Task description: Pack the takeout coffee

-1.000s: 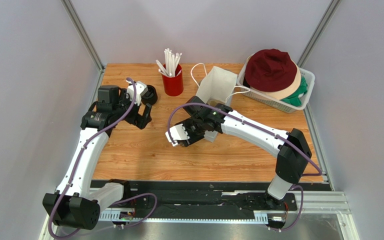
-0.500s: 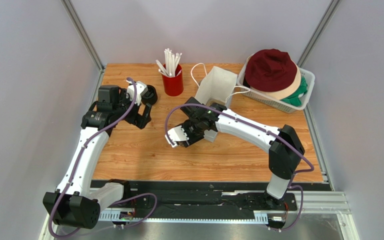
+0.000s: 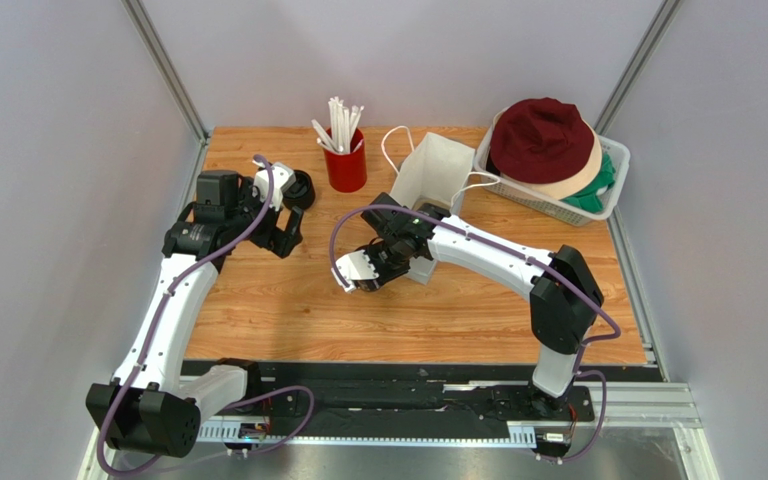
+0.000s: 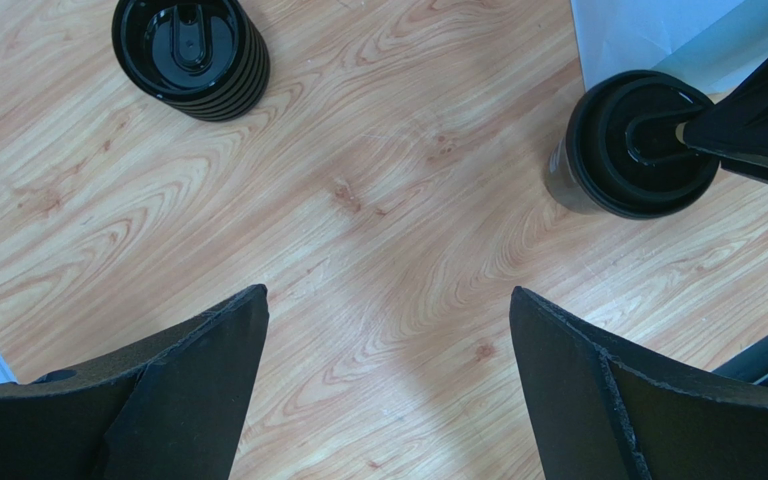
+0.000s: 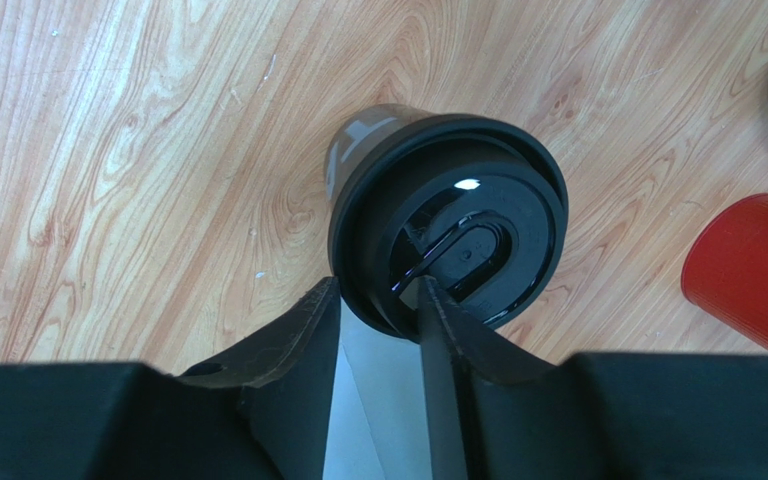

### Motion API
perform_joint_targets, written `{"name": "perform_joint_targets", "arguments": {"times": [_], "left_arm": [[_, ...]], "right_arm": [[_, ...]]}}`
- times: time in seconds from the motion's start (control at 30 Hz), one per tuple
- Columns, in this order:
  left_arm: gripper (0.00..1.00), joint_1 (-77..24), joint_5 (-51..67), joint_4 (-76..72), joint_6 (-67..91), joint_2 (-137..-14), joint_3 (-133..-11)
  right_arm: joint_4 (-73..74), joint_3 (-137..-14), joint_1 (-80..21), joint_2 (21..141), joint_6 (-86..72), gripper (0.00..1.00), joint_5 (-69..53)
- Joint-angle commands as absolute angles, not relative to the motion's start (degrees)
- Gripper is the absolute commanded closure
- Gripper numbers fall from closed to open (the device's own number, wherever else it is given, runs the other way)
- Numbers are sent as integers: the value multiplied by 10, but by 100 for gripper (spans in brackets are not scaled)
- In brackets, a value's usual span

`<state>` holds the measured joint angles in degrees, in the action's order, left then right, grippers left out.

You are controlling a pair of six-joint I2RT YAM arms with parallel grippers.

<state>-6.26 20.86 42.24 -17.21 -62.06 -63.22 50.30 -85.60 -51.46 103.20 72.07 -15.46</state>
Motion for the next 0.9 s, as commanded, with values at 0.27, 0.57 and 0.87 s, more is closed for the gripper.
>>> {"name": "perform_joint_targets", "arguments": {"times": [0.27, 0.57, 0.87], "left_arm": [[1, -60, 208, 419, -182, -621, -638], [1, -60, 209, 420, -182, -621, -637], [1, -56, 190, 415, -175, -613, -640]], "right_arm": [[514, -881, -513, 1033, 730, 88, -171], [543, -921, -525, 1034, 700, 100, -185], [569, -987, -563, 1000, 612, 100, -151]]}}
